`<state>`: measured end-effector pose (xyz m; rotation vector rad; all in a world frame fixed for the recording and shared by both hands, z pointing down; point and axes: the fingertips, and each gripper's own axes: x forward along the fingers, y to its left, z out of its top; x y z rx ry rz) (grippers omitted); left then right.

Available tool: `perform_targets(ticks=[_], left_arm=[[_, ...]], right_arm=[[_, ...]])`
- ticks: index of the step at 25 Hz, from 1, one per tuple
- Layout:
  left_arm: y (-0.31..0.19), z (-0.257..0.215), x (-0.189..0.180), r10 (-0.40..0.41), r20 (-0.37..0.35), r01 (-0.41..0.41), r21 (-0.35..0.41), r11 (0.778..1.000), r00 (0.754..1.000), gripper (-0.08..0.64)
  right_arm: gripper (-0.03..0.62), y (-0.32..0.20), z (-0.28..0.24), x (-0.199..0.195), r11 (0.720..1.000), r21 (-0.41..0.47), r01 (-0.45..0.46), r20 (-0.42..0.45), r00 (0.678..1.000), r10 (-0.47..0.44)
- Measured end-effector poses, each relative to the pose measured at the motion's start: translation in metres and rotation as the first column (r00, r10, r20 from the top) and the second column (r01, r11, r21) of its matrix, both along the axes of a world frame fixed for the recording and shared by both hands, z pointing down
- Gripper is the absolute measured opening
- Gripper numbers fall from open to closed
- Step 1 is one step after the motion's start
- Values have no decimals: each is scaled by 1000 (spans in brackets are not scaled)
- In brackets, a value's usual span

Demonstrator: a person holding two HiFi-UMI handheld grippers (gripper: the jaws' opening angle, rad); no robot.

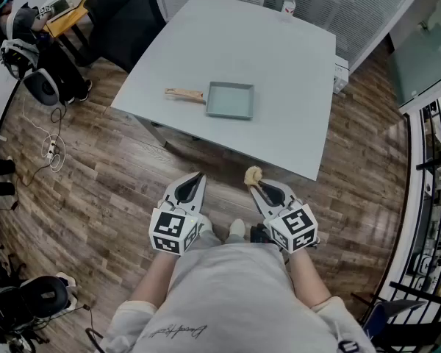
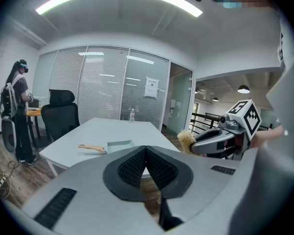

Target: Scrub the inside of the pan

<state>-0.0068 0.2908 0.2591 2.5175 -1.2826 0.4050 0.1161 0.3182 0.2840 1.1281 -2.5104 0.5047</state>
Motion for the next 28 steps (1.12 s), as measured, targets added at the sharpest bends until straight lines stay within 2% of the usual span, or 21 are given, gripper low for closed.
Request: perform_targets(ticks=[8,28], left_arm=[[9,-6,-11,-13,-20,13,-13,1000,1000,11],[18,-1,-28,54,-38,-55,-21,998,998,11]], right_arm=[[66,11,-3,-7,1000,2,5,-5,1000,-5],[67,15,0,-46,1000,-19,14,14,1000,-14]])
